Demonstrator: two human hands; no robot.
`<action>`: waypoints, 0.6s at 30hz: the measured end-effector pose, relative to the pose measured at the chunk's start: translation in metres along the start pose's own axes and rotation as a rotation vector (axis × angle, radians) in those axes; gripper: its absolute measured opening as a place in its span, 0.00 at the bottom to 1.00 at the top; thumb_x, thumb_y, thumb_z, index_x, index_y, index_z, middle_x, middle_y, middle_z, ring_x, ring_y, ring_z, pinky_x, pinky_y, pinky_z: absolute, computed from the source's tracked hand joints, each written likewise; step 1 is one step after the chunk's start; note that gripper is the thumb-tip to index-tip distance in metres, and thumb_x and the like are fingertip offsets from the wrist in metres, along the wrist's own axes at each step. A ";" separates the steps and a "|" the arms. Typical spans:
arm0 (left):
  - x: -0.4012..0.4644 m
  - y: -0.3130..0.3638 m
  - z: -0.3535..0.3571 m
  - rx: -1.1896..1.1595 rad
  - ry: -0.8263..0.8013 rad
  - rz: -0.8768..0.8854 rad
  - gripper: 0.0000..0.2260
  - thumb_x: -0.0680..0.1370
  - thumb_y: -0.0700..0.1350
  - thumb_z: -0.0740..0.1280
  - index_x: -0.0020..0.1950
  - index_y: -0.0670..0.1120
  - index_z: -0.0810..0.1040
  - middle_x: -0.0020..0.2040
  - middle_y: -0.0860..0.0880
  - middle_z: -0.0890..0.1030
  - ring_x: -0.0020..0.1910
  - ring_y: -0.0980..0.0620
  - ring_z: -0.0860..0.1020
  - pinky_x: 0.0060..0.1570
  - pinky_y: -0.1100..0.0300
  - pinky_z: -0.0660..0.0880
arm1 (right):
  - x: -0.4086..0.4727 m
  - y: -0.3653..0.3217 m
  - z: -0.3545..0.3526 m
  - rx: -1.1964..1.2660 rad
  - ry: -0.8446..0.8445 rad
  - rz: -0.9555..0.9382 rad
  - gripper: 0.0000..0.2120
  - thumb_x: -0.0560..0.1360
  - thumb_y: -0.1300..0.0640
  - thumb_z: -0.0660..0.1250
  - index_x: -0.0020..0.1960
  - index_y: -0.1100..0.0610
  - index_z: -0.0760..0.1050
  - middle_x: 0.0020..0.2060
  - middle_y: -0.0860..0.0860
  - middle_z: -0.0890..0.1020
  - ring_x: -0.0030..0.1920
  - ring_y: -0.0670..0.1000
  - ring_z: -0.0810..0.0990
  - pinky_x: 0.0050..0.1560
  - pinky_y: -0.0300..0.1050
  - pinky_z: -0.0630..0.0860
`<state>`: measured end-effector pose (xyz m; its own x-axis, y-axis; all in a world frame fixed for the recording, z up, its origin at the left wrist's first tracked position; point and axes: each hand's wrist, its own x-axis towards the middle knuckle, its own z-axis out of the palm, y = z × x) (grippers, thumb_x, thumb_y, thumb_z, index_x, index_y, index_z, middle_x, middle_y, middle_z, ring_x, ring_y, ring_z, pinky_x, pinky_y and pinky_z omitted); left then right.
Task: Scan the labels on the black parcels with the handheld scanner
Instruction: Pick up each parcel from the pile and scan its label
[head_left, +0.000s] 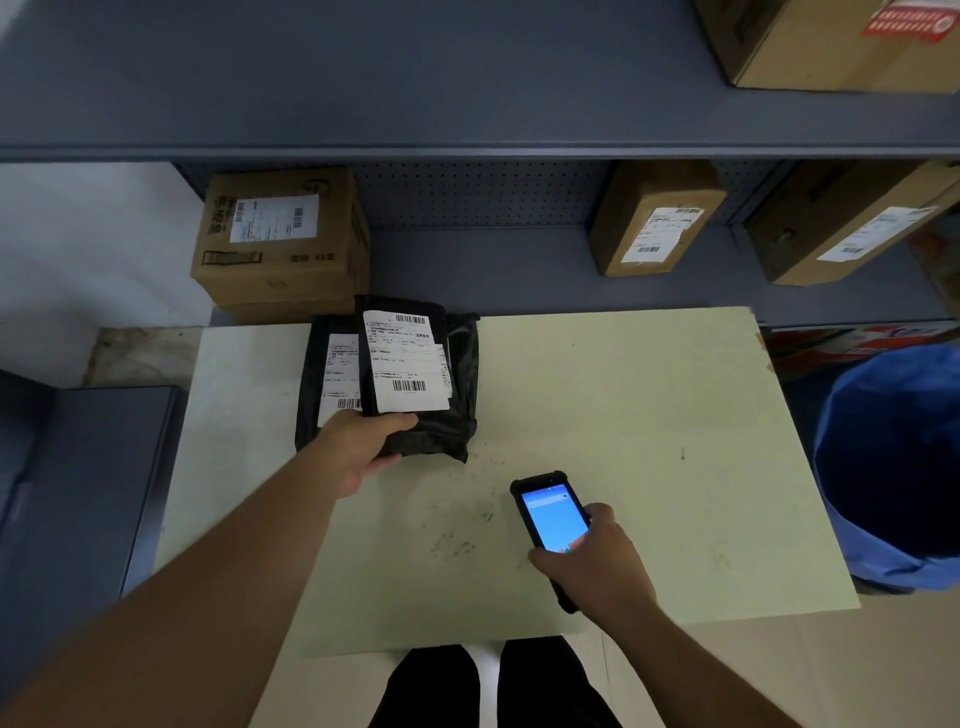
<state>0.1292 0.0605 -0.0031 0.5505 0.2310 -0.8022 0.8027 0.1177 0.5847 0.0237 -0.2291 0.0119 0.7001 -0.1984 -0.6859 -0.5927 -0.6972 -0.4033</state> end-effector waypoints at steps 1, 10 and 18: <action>-0.003 -0.002 0.000 -0.037 -0.027 -0.003 0.11 0.74 0.38 0.78 0.55 0.46 0.84 0.60 0.45 0.86 0.60 0.46 0.83 0.56 0.48 0.83 | -0.001 -0.001 -0.002 0.001 -0.004 -0.008 0.31 0.66 0.46 0.78 0.60 0.47 0.63 0.48 0.49 0.79 0.42 0.49 0.84 0.40 0.49 0.83; -0.026 -0.026 0.013 -0.086 -0.139 0.096 0.15 0.77 0.35 0.75 0.60 0.48 0.82 0.59 0.48 0.87 0.58 0.50 0.84 0.51 0.58 0.82 | -0.014 -0.016 -0.036 -0.056 -0.064 -0.041 0.30 0.68 0.46 0.79 0.61 0.50 0.65 0.47 0.48 0.80 0.45 0.49 0.84 0.36 0.42 0.77; -0.030 -0.056 0.025 0.038 -0.062 0.152 0.35 0.64 0.46 0.83 0.69 0.52 0.76 0.62 0.52 0.85 0.61 0.48 0.84 0.64 0.44 0.80 | -0.035 -0.039 -0.056 -0.108 -0.146 -0.066 0.28 0.65 0.43 0.79 0.57 0.50 0.70 0.46 0.48 0.81 0.41 0.48 0.84 0.38 0.43 0.78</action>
<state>0.0741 0.0228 -0.0150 0.6781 0.1832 -0.7118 0.7168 0.0491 0.6955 0.0441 -0.2333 0.0855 0.6663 -0.0536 -0.7437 -0.4961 -0.7765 -0.3885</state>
